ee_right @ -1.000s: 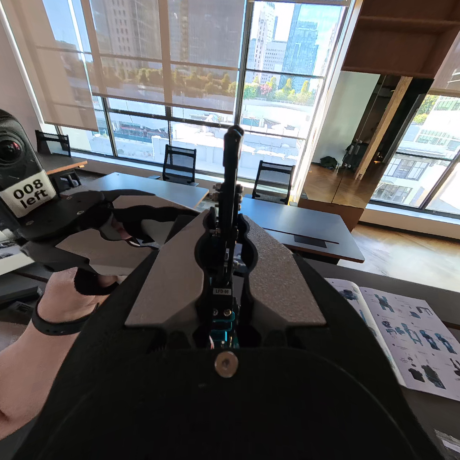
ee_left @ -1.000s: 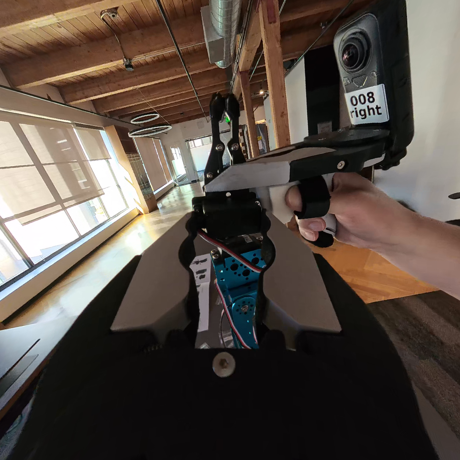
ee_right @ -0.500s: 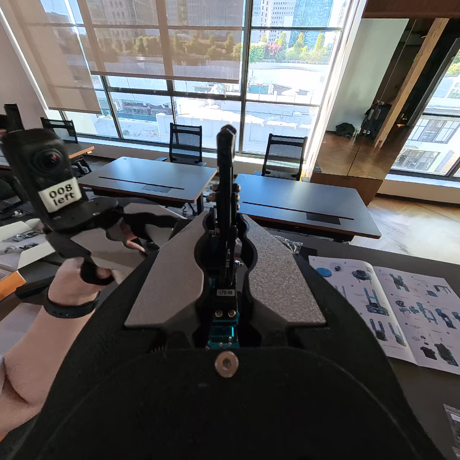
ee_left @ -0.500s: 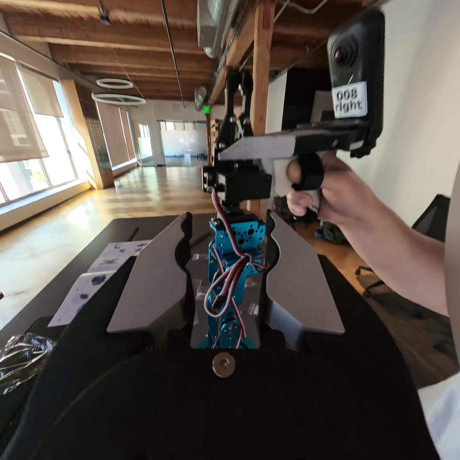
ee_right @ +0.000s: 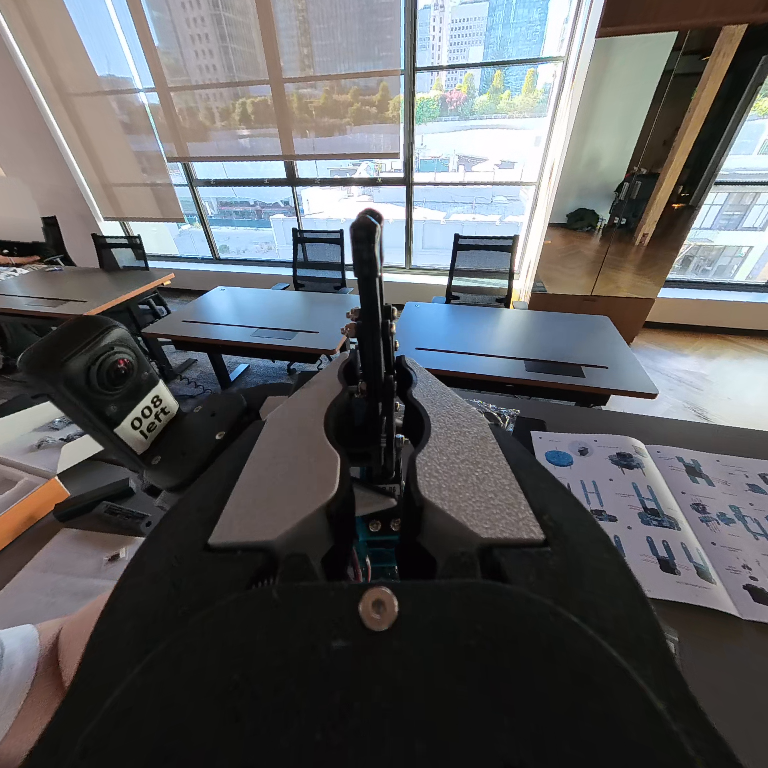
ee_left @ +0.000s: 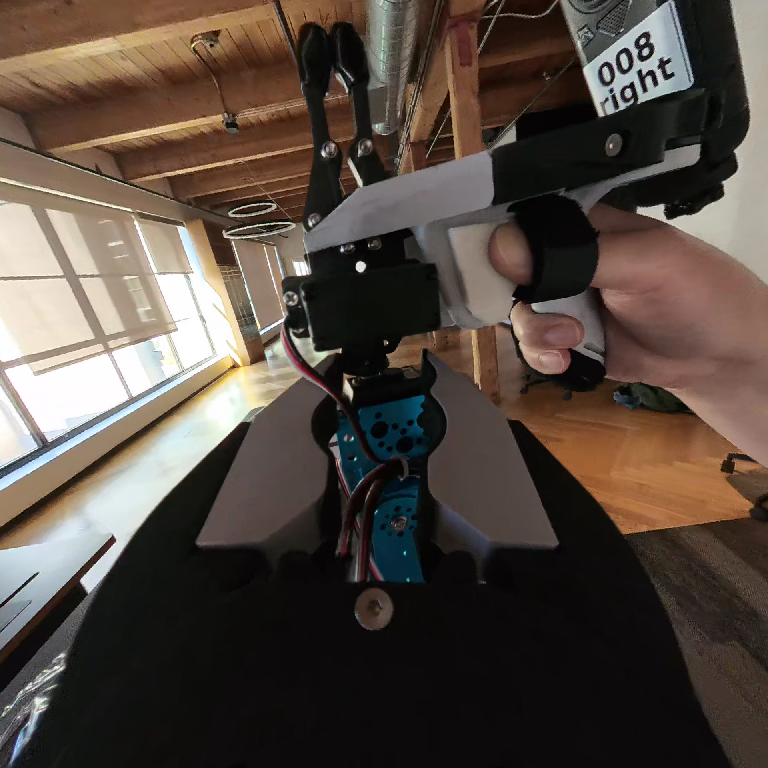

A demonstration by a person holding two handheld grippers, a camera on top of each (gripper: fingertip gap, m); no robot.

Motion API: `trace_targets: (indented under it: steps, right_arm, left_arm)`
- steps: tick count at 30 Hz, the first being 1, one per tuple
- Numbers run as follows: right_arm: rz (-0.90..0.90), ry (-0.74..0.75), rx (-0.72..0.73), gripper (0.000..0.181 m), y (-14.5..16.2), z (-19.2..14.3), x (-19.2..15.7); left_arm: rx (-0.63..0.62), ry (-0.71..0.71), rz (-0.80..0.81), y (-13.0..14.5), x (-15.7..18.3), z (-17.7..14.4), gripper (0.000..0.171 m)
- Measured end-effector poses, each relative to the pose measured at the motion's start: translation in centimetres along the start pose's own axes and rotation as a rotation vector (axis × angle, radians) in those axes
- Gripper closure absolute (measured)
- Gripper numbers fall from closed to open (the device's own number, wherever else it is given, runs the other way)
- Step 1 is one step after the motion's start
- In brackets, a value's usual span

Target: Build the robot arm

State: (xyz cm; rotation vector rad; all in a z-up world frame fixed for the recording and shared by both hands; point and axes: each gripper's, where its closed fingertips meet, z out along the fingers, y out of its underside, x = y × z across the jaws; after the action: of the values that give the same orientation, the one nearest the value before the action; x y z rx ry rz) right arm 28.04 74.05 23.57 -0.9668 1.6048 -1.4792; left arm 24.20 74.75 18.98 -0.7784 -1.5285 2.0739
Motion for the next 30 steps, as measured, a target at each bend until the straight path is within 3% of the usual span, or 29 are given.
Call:
trace_targets:
  steps: [4,17,23,30]
  right_arm:
    - [0.009,-0.032,0.017,0.164,0.0,0.0,-0.1]
    - [-0.002,-0.088,0.088,0.164,-0.3,0.0,-0.2]
    - [0.012,-0.165,0.048,0.161,-0.3,-0.3,-0.5]
    - [-0.090,-0.154,0.048,0.144,-0.9,-2.0,0.2]
  left_arm:
    - [0.015,-0.022,-0.003,0.0,-0.6,0.0,0.149]
    - [0.048,-0.053,-0.023,0.0,-0.7,0.1,0.150]
    - [0.049,-0.028,-0.055,-0.1,-0.5,0.2,0.150]
    - [0.049,-0.030,-0.066,-0.1,-0.7,0.1,0.150]
